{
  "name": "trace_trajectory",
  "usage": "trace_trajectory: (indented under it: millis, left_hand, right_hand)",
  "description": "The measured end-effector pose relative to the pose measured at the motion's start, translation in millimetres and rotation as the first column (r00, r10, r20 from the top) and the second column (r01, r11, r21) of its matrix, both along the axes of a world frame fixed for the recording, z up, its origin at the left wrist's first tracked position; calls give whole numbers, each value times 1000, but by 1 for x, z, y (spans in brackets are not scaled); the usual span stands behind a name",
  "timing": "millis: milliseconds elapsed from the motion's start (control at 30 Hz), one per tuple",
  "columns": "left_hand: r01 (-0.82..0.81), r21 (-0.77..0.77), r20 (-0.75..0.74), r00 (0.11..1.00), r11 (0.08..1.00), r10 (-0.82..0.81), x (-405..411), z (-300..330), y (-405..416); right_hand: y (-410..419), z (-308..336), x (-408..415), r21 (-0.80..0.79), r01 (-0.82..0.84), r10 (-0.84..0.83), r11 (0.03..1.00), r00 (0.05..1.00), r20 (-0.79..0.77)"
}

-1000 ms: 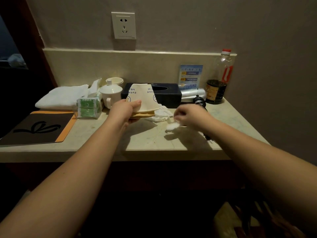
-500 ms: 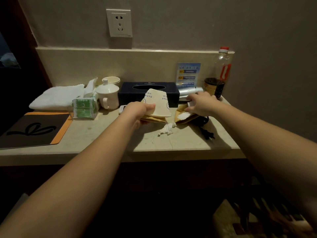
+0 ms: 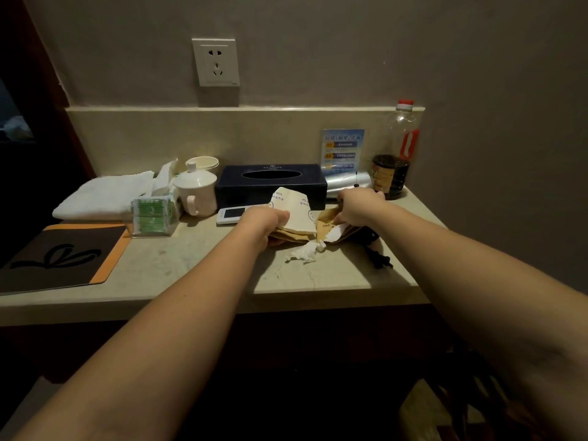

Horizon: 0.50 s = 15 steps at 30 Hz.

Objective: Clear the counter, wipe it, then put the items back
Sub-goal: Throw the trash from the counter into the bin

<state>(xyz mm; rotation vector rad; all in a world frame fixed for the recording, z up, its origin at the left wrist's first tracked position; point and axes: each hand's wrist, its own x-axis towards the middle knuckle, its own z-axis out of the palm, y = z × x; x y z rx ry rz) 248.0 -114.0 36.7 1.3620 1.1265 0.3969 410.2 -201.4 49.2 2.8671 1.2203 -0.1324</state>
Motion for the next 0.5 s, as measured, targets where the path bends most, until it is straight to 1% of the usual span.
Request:
trace_trajectory:
  millis: [167, 233, 300, 500]
  left_hand:
    - [-23, 2, -15, 1000, 1000, 23, 1, -2, 0]
    - [-26, -13, 13, 1000, 1000, 26, 0, -2, 0]
    - [-26, -15, 10, 1000, 1000, 26, -2, -1, -1]
    - [-16, 70, 2, 1000, 997, 16, -4, 5, 2]
  right_hand:
    - [11, 1, -2, -68, 70, -73, 995, 996, -42]
    - [11, 1, -1, -84, 59, -65, 995, 996, -61]
    - [10, 3, 0, -94, 40, -47, 995, 996, -71]
    - [8, 5, -5, -107, -9, 6, 994, 1000, -30]
